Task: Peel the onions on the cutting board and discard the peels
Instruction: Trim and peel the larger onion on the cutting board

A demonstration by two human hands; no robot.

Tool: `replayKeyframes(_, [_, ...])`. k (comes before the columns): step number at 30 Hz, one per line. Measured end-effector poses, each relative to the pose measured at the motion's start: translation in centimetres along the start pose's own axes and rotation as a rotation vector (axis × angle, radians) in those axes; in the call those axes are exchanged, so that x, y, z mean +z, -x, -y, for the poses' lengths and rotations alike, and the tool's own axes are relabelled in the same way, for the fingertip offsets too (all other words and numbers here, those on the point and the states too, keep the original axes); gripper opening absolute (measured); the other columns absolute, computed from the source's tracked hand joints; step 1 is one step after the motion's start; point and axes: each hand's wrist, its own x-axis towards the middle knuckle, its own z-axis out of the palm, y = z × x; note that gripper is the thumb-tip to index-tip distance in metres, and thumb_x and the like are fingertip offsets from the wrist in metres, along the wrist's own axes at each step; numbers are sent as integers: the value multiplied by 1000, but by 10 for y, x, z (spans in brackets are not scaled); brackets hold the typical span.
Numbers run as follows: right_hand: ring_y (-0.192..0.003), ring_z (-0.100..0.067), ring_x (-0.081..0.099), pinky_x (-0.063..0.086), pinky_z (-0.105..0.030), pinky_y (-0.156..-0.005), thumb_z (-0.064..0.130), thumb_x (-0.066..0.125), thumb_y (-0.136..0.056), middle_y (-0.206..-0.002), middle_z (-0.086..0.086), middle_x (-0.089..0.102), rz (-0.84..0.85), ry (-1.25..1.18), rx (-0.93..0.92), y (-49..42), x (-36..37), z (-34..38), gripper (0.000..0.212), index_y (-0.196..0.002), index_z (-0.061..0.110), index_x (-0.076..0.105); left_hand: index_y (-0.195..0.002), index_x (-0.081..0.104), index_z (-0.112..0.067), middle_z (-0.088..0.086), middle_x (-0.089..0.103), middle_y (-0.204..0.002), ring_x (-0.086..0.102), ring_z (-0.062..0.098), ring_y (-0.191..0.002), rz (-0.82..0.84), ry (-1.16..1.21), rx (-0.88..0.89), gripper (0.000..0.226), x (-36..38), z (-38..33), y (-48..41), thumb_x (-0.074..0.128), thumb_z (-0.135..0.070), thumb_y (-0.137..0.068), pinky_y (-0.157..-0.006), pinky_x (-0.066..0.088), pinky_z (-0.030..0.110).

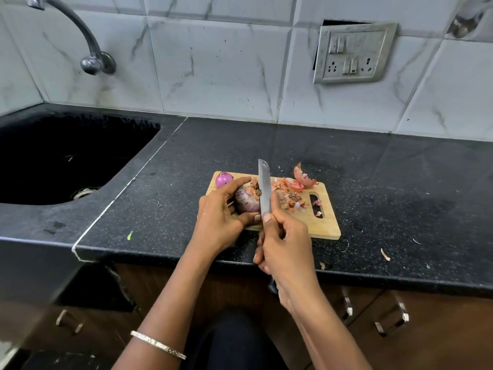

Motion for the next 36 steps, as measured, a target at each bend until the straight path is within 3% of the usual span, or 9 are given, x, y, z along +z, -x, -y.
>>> replayKeyframes(3, [-42, -15, 53, 37, -23, -39, 20, 46, -106, -60, 8, 59, -9, 5, -2, 8, 0, 0, 44, -134, 54, 49, -133, 65, -30, -10, 72, -113, 68, 4, -108, -9, -15, 5, 73, 0, 2, 0, 94, -15, -68, -100, 56, 36])
replayKeyframes(7, [-38, -13, 51, 36, -22, -36, 16, 45, -106, -68, 6, 56, -50, 61, -29, -17, 6, 4, 40, -140, 34, 57, -130, 67, -34, -10, 73, -112, 68, 6, -108, -1, -7, 10, 71, 0, 3, 2, 94, -16, -66, -99, 57, 37])
replayKeyframes(11, [-39, -14, 53, 38, -22, -38, 18, 45, -106, -63, 1, 54, -42, 99, -53, -11, 5, 0, 44, -142, 41, 53, -128, 66, -39, -11, 73, -113, 68, 9, -110, -1, 4, 0, 73, 1, 2, 1, 88, -35, -59, -99, 57, 40])
replayKeyframes(14, [-41, -17, 55, 40, -24, -43, 21, 46, -105, -51, 3, 53, -18, 99, -30, 9, 2, -7, 46, -141, 50, 49, -131, 66, -30, -8, 74, -112, 69, 3, -108, 1, 15, -6, 73, 1, 4, 0, 90, -23, -63, -99, 57, 36])
replayKeyframes(18, [-39, -15, 52, 36, -23, -38, 19, 46, -106, -46, 7, 53, -29, 39, -26, -6, 7, -2, 44, -143, 42, 50, -132, 66, -27, -13, 73, -109, 68, -2, -106, 5, -5, 16, 69, -1, 5, 1, 89, -4, -71, -99, 57, 31])
replayKeyframes(23, [-43, -15, 48, 32, -22, -35, 17, 46, -107, -55, 1, 51, -2, -141, 5, -5, 9, 1, 44, -139, 47, 51, -133, 64, -32, -10, 73, -116, 68, 4, -110, 2, 0, 10, 72, 1, 4, 1, 87, -26, -65, -99, 57, 36])
replayKeyframes(27, [-43, -13, 45, 29, -22, -34, 14, 44, -108, -65, -5, 48, -32, -264, -18, -2, -6, 2, 47, -138, 50, 48, -132, 63, -34, -8, 71, -119, 67, 1, -109, 10, 41, -5, 76, 2, 7, -2, 96, -23, -64, -100, 56, 33])
replayKeyframes(32, [-44, -14, 55, 40, -27, -40, 21, 49, -106, -73, -7, 64, -95, 83, -116, -18, -33, 7, 55, -152, 46, 33, -131, 61, -33, -17, 68, -118, 65, 6, -117, 25, 62, 3, 74, 0, 5, 2, 93, -10, -68, -102, 55, 33])
replayKeyframes(36, [-47, -15, 61, 44, -28, -45, 35, 66, -95, -75, -1, 69, -47, 305, -282, -30, -33, 12, 19, -114, 29, 69, -128, 56, -32, -12, 72, -115, 68, 3, -109, 16, 97, 19, 77, 0, -1, 3, 95, -7, -66, -97, 57, 33])
